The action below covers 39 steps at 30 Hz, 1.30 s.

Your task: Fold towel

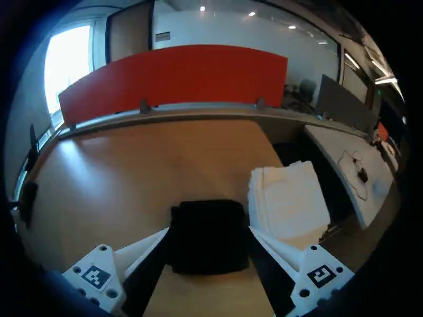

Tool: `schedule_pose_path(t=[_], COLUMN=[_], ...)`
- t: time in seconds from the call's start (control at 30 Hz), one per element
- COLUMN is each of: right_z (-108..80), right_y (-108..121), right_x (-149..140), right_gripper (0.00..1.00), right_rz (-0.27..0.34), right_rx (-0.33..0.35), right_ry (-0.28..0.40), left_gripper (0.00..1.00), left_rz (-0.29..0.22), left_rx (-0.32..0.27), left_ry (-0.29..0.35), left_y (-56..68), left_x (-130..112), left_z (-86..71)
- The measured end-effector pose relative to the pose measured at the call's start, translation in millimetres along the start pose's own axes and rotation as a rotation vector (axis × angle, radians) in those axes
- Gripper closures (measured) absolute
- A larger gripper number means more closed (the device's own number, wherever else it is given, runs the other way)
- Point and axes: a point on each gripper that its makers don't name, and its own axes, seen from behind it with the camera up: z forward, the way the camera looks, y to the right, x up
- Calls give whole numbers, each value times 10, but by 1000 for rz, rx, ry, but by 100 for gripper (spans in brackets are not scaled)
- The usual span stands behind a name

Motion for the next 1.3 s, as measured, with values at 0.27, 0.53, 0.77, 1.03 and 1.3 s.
schedule_pose_path(t=[0.27,0.53,0.77,1.03,1.3], right_z=[-111,-240,-393,-522,-599], right_y=[-88,-189,-239,-405,-584], right_x=[314,603,888,1083,1232], right_gripper=[6,6,6,5,5], right_rz=[21,49,49,14,-6], right_rx=[-25,-37,-62,-58,-48], right_ry=[170,323,457,531,560], left_gripper=[6,6,6,6,6], left_rz=[-9,-17,-30,-46,-62], left_rx=[-3,2,11,44,91], left_ry=[24,46,70,127,226], left_y=[-19,-60,-111,-240,-425], left_x=[79,159,227,382,662], left_z=[0,0,-4,-4,8])
